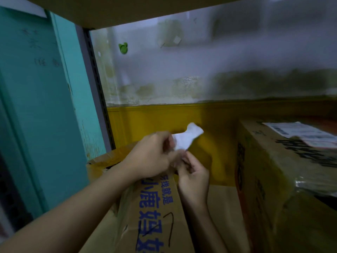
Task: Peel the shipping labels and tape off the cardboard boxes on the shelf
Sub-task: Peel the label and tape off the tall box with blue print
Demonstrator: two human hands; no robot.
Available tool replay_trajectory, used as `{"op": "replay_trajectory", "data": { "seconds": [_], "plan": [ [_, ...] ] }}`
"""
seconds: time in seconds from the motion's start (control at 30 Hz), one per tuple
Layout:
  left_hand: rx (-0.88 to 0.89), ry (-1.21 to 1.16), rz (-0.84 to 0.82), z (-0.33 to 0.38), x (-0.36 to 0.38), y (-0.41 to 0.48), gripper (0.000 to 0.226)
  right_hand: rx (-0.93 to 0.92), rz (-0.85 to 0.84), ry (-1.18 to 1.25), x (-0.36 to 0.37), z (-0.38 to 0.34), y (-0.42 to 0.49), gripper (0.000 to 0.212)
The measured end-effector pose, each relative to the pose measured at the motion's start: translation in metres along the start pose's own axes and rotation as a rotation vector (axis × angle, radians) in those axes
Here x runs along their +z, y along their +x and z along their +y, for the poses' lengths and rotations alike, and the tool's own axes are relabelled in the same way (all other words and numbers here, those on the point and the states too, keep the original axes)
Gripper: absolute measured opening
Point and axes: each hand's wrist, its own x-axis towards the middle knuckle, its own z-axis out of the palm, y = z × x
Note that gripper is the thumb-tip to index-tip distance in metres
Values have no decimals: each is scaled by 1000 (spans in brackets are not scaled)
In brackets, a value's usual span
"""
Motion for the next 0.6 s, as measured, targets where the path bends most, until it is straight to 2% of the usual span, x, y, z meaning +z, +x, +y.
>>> {"op": "replay_trajectory", "data": {
  "seconds": [0.07, 0.13, 0.2, 0.27, 0.33, 0.47, 0.6],
  "plan": [
    [-57, -81, -43, 7, -2, -2, 35, -34, -15, -58, -1, 2, 0, 23],
    [-107, -112, -15, 7, -2, -3, 39, -46, -15, -69, 0, 4, 0, 19],
    [-177, -133, 6, 6, -2, -5, 30, -41, 16, -44, 0, 3, 0, 19],
    [-250, -260, 8, 4, -2, -8, 16, -20, 16, 18, 0, 1, 0, 25],
    [-311, -369, -9, 2, -4, -13, 16, 28, 7, 85, 0, -1, 1, 30],
    [-339, -337, 9, -6, -4, -22, 30, 97, -31, 62, -1, 0, 1, 23],
    [-357, -375, 6, -7, -5, -24, 33, 60, -28, -49, -2, -1, 0, 17]
  ]
}}
